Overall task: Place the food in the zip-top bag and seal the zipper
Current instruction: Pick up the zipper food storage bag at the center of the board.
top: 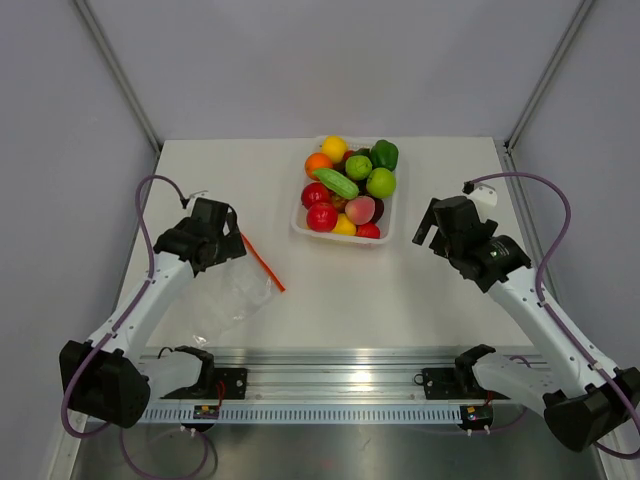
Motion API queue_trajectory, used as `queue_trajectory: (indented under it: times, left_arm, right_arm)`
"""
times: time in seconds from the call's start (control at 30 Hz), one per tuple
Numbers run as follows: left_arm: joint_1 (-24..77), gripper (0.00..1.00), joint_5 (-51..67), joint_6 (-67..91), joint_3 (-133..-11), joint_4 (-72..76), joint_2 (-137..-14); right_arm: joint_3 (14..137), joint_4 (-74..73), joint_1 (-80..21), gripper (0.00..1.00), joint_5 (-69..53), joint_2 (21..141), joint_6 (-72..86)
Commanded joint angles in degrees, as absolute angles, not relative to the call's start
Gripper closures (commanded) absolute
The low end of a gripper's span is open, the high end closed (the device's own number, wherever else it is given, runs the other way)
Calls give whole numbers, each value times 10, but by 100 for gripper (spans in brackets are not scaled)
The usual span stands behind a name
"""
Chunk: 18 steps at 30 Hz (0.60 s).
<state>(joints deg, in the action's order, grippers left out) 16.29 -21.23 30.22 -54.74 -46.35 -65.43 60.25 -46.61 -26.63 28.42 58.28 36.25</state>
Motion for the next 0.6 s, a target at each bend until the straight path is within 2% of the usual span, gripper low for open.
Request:
queue_trajectory:
  times: [0.0,0.17,0.33,0.5,0.57]
  left_arm:
    - [164,1,-221,306,-574,-455,-653]
    - [164,1,-199,288,-570,-444,-660]
    - [199,1,-235,296,-591,-467,-696]
    - [240,13,-261,367,-594,-464,-761]
    - [242,14,-271,391,-598,-461,-784]
  right_arm:
    - [613,-454,-270,1,301,592,364]
    - [600,-454,-271,1,295,587,366]
    - [585,-440,-270,0,280,576,365]
    - [577,-430,-270,1,251,562,369]
    - [575,-430,-271,0,249,557,369]
